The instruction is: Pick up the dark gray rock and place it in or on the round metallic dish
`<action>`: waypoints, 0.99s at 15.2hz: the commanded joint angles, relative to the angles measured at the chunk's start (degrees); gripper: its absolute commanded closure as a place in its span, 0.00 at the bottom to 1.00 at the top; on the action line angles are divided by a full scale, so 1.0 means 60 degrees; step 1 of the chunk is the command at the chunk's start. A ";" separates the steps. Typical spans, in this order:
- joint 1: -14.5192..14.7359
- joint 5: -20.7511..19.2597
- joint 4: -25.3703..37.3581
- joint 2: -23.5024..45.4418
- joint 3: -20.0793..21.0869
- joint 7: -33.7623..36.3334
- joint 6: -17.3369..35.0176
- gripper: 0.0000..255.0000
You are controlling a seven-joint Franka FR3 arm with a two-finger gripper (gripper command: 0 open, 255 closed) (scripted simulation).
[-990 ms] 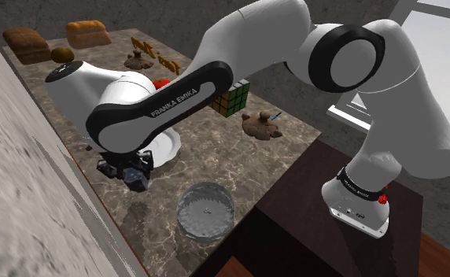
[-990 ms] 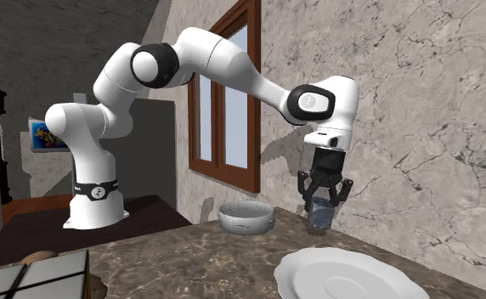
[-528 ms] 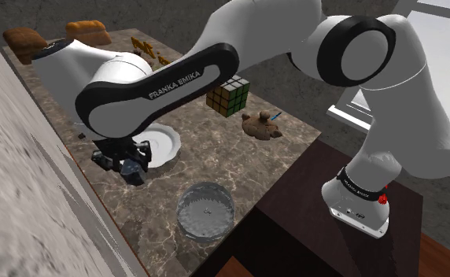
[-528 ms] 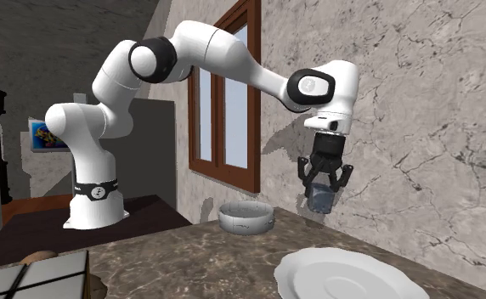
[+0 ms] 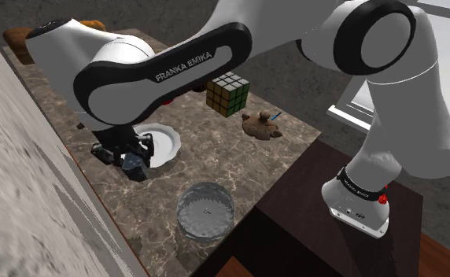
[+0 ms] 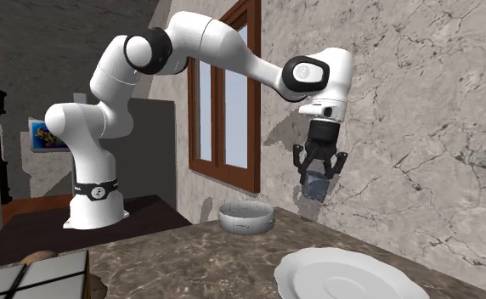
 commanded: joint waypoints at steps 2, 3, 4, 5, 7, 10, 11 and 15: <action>-0.0329 0.0214 -0.2085 -0.1265 0.0218 0.0219 0.0810 1.00; -0.0419 0.0298 -0.2718 -0.1657 0.0292 0.0282 0.1054 1.00; -0.0500 0.0389 -0.3316 -0.2036 0.0366 0.0337 0.1283 1.00; -0.0574 0.0486 -0.3887 -0.2404 0.0440 0.0385 0.1497 1.00; -0.0702 0.0700 -0.4955 -0.3116 0.0590 0.0458 0.1887 1.00; -0.0845 0.1082 -0.6417 -0.4150 0.0818 0.0514 0.2392 1.00; -0.0878 0.1228 -0.6873 -0.4490 0.0894 0.0519 0.2539 1.00; -0.0927 0.1906 -0.8556 -0.5837 0.1192 0.0468 0.3026 1.00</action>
